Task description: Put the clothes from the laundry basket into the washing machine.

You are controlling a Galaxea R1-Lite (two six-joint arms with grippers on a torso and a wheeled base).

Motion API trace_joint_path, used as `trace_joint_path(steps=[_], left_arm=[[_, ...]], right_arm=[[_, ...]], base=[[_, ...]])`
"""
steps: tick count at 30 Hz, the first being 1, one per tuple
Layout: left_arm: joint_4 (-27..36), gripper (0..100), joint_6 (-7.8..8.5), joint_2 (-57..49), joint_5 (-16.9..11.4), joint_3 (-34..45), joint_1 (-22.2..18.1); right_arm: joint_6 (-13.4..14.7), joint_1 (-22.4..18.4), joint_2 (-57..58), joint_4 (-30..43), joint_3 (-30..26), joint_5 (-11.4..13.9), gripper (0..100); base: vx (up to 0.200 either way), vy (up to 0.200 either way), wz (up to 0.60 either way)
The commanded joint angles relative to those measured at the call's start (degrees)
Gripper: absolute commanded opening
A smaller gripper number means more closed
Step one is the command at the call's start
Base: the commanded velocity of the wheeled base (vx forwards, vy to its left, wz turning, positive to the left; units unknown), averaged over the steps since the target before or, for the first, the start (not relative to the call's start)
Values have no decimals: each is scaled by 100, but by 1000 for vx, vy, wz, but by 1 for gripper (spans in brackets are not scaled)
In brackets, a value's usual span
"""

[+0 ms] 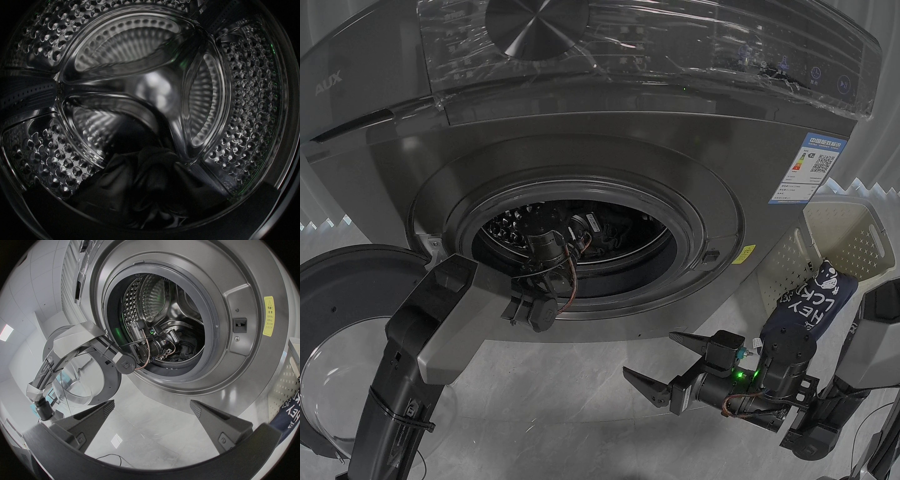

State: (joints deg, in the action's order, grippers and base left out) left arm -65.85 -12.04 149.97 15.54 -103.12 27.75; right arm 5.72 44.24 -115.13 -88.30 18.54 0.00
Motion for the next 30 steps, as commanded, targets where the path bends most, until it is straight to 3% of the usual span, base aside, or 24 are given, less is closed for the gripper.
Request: trace_joint_path(steps=[1, 6, 7, 13, 15, 19, 22, 24, 30], left_arm=[[-15, 100, -8, 15, 1, 143, 20], [55, 100, -17, -469, -60, 1066, 55], [81, 100, -26, -715, -174, 1435, 99], [-226, 100, 79, -1145, -236, 1918, 240], [-270, 100, 229, -1576, -297, 2446, 354], [-209, 100, 378, -2270, -596, 3562, 539], [-305, 100, 580, -2534, -649, 4423, 636], [-525, 100, 660, -2631, -667, 4959, 723], [-1632, 100, 677, -2762, -860, 6234, 1145]], right_arm=[[0, -3, -1, -3, 0, 0, 100], [0, -12, 8, -3, 0, 0, 100], [0, -21, 8, -3, -8, 9, 100], [0, -65, -1, -3, -26, 9, 100], [0, -82, 8, -3, -26, 9, 100], [0, -109, 17, -3, -52, 18, 100], [0, -135, 34, -3, -61, 18, 100], [0, -126, 43, -3, -79, 18, 100], [0, -214, 43, -3, -96, 18, 100]], base=[[0, 0, 0], [0, 0, 0], [0, 0, 0], [0, 0, 0], [0, 0, 0], [0, 0, 0], [0, 0, 0], [0, 0, 0], [0, 0, 0]])
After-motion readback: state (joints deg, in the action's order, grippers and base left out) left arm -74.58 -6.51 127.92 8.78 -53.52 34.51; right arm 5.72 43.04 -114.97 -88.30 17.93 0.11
